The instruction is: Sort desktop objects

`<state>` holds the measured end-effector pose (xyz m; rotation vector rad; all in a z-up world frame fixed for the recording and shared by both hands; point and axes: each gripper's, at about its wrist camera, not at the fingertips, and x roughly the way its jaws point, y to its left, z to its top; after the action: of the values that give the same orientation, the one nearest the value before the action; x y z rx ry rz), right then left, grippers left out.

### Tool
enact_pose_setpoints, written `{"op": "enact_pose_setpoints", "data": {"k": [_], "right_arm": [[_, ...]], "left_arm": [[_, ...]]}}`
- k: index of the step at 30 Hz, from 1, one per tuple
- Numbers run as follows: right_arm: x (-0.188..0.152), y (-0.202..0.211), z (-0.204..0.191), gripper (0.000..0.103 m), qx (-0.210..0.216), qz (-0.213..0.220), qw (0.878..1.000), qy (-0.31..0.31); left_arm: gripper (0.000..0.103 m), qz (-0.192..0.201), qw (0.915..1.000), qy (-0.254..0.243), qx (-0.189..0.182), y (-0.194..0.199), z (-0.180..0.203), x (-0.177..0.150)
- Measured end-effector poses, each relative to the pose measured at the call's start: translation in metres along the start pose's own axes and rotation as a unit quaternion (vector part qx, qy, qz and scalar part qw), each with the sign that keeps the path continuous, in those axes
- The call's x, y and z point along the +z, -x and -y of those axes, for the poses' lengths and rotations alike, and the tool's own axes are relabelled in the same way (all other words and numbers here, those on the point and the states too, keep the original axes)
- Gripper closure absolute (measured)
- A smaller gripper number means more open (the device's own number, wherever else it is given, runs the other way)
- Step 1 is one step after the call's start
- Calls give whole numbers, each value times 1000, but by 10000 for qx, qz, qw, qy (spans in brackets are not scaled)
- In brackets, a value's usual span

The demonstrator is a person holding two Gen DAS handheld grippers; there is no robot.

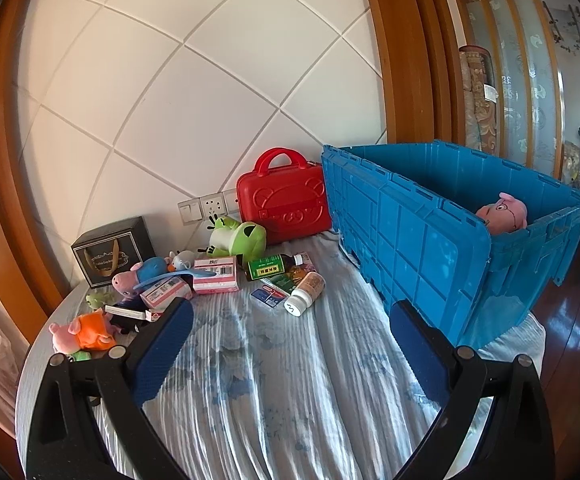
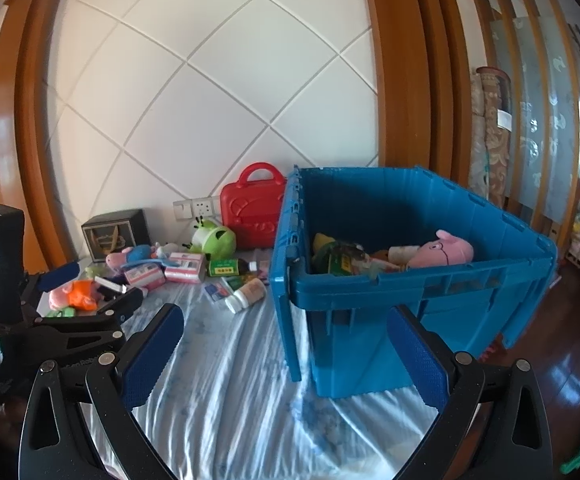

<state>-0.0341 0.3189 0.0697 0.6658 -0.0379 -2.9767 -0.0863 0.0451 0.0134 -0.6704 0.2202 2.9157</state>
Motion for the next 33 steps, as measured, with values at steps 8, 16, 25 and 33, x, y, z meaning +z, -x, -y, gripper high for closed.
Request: {"op": "enact_pose_setpoints", "data": {"k": [8,16,25,33], "right_arm": [[0,2,1,0,23,19,10000,-2],[0,4,2,0,24,17,10000,22],[1,7,-4,0,68,48,9999,91],[1,7,-2,0,74,43,9999,75]], "left_arm": [[3,-38,10000,22,19,1,0,-1],[3,-55,10000,-15,72,2,0,-1],[3,-52,9999,3,94,4,-1,-1],[3,-69,9999,32,104,6,-2,0]]}}
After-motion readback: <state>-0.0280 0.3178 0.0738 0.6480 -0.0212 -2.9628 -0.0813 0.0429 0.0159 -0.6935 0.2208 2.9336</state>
